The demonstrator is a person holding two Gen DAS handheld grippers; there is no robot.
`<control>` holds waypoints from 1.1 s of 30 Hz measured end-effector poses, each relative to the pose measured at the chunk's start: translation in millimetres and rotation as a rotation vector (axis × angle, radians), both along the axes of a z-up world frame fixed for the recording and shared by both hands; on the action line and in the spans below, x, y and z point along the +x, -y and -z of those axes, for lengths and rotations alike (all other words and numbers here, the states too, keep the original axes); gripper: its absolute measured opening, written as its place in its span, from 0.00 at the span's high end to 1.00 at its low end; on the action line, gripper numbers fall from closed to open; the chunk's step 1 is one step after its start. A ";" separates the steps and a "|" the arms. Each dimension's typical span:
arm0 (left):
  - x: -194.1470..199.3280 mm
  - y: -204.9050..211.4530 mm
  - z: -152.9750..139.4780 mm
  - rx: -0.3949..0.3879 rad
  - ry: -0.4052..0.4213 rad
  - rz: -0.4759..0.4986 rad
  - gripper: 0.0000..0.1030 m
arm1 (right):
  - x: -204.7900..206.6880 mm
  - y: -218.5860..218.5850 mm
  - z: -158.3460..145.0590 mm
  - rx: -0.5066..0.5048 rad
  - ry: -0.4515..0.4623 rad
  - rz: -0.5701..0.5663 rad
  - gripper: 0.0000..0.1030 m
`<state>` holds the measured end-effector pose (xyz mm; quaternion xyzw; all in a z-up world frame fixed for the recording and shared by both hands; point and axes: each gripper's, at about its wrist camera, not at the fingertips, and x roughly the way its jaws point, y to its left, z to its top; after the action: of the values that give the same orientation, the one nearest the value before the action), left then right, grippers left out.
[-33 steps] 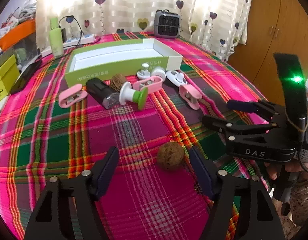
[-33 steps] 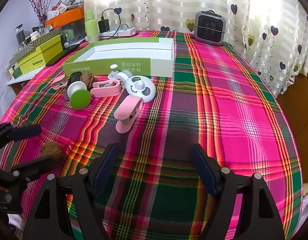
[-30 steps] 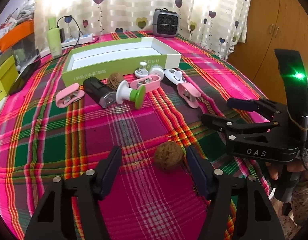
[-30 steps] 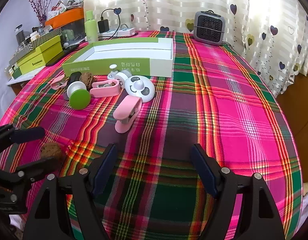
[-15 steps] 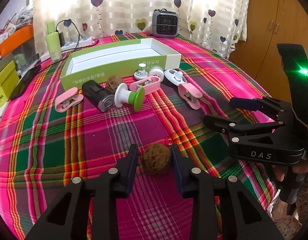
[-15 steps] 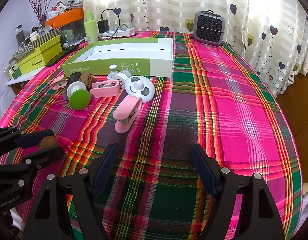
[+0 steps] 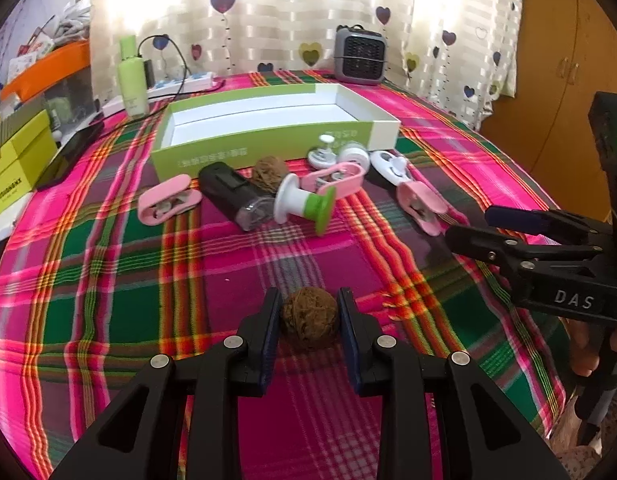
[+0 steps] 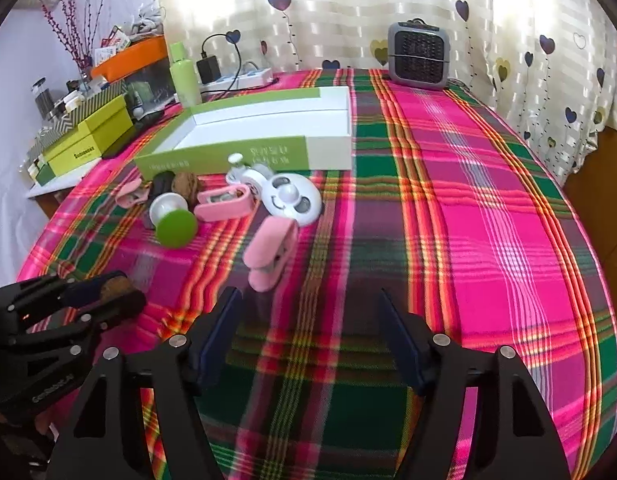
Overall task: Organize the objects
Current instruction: 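Close the left tool on the walnut while the right tool approaches a pink clip, then close the right tool on the pink stapler-shaped clip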
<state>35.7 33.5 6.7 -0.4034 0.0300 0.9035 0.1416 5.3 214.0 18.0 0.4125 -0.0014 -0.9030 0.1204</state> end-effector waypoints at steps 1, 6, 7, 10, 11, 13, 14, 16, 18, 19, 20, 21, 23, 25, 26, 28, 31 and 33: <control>-1.3 1.7 0.2 0.000 -0.002 -0.007 0.74 | -1.7 2.6 -1.0 0.002 -0.002 -0.006 0.33; -8.5 8.1 0.5 -0.008 -0.007 -0.028 0.74 | -9.5 12.6 -3.6 0.014 -0.010 -0.017 0.35; -10.4 9.5 0.5 -0.008 -0.008 -0.032 0.74 | -11.6 14.0 -3.2 0.015 -0.008 -0.018 0.38; -14.8 13.4 0.2 0.003 -0.004 -0.039 0.74 | -18.1 16.3 -1.9 0.011 0.002 -0.014 0.43; -16.6 14.5 0.2 0.005 -0.002 -0.041 0.74 | -20.3 16.8 -1.6 0.013 0.004 -0.009 0.43; -19.6 15.7 -0.2 0.005 0.000 -0.043 0.74 | -23.3 18.3 -1.3 0.014 0.005 -0.008 0.45; -21.1 15.9 -0.3 0.000 0.000 -0.042 0.74 | -24.8 19.1 -1.0 0.016 0.010 -0.010 0.47; -22.6 16.3 -0.3 -0.002 0.000 -0.040 0.74 | -26.4 20.8 -0.1 0.022 0.015 -0.009 0.52; -24.3 16.8 -0.2 -0.001 0.004 -0.040 0.74 | -28.5 21.5 0.5 0.022 0.021 -0.005 0.55; -25.1 17.7 0.1 0.002 0.005 -0.040 0.74 | -29.1 21.2 0.7 0.020 0.023 -0.003 0.56; -26.2 18.5 0.1 0.007 0.009 -0.040 0.74 | -30.4 21.3 1.1 0.019 0.026 -0.001 0.56; -26.7 19.3 0.2 0.012 0.012 -0.040 0.74 | -31.2 21.5 1.5 0.016 0.029 0.000 0.57; -28.1 20.9 0.2 0.019 0.017 -0.040 0.74 | -33.4 22.0 2.9 0.015 0.039 0.000 0.58; -29.0 20.6 0.1 0.013 0.018 -0.038 0.74 | -34.3 22.9 4.3 0.022 0.046 0.001 0.60; -29.2 20.3 0.0 0.010 0.019 -0.038 0.74 | -34.6 23.8 4.7 0.029 0.046 0.002 0.61; -29.7 20.5 0.0 0.010 0.020 -0.038 0.74 | -34.8 24.9 4.6 0.033 0.044 0.001 0.64; -29.6 20.1 -0.2 0.009 0.019 -0.037 0.74 | -35.4 25.2 4.6 0.033 0.043 0.002 0.69; -30.1 20.5 0.0 0.008 0.018 -0.036 0.74 | -35.7 24.5 4.9 0.034 0.040 0.007 0.72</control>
<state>5.6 12.9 6.8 -0.4116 0.0178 0.9023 0.1271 -30.3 189.5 13.1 0.4324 0.0100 -0.8949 0.1100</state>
